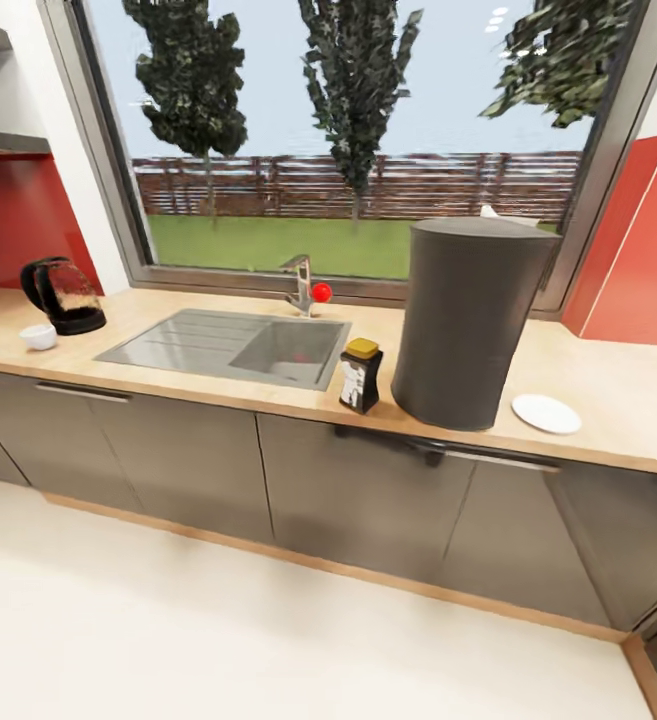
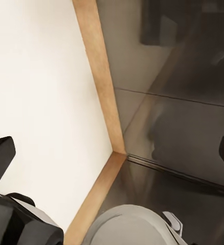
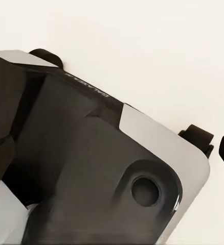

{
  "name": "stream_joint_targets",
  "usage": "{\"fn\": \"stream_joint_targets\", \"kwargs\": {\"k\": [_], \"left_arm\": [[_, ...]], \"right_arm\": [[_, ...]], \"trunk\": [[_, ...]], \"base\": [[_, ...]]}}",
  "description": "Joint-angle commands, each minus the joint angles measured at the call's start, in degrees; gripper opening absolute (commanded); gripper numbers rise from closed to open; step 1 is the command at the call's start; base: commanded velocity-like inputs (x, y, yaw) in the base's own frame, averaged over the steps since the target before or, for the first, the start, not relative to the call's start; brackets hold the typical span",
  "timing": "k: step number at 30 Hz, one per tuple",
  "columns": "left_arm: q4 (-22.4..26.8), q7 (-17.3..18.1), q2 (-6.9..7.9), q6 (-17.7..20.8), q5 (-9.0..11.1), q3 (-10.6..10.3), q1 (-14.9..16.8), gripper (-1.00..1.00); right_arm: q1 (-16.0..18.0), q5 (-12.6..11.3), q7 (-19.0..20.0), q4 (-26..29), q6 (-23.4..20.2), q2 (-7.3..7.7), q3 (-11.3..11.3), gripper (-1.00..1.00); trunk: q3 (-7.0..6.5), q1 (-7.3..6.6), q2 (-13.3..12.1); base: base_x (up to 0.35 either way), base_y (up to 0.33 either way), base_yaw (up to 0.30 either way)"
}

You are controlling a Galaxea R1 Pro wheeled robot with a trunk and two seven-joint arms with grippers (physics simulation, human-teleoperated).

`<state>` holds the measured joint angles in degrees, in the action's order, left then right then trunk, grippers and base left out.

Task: Set up a coffee station on the kitchen countertop: keep the coffee maker on the countertop, move the bottle of coffee from the kitchen shelf to the counter next to the coffee maker, place a paper coffee filter on top of the coffee maker, put the saucer next to the coffee maker with the coffee cup on the saucer, and place the electric kettle next to the coffee maker.

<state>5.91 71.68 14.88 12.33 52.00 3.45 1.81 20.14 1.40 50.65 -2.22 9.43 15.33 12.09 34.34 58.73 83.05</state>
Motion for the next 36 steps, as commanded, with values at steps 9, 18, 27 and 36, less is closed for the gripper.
{"fn": "stream_joint_targets", "kwargs": {"k": [9,18,27,36], "left_arm": [[0.0,0.2,-0.03,0.6,-0.2,0.5,0.0,1.0],[0.0,0.2,-0.03,0.6,-0.2,0.5,0.0,1.0],[0.0,0.2,-0.03,0.6,-0.2,0.4,0.0,1.0],[0.0,0.2,-0.03,0.6,-0.2,0.4,0.0,1.0]], "right_arm": [[0.1,0.3,1.0,0.1,0.7,0.16,0.3,1.0],[0.1,0.5,-2.2,0.2,0.6,0.05,0.6,1.0],[0.1,0.5,-2.6,0.2,0.7,-0.02,0.6,1.0],[0.1,0.5,-2.7,0.2,0.7,-0.04,0.6,1.0]], "trunk": [[0.05,0.0,0.0],[0.05,0.0,0.0],[0.05,0.0,0.0],[0.05,0.0,0.0]], "base": [[0.219,0.007,0.177],[0.298,0.152,0.262],[0.252,0.226,0.276],[0.231,0.24,0.276]]}}
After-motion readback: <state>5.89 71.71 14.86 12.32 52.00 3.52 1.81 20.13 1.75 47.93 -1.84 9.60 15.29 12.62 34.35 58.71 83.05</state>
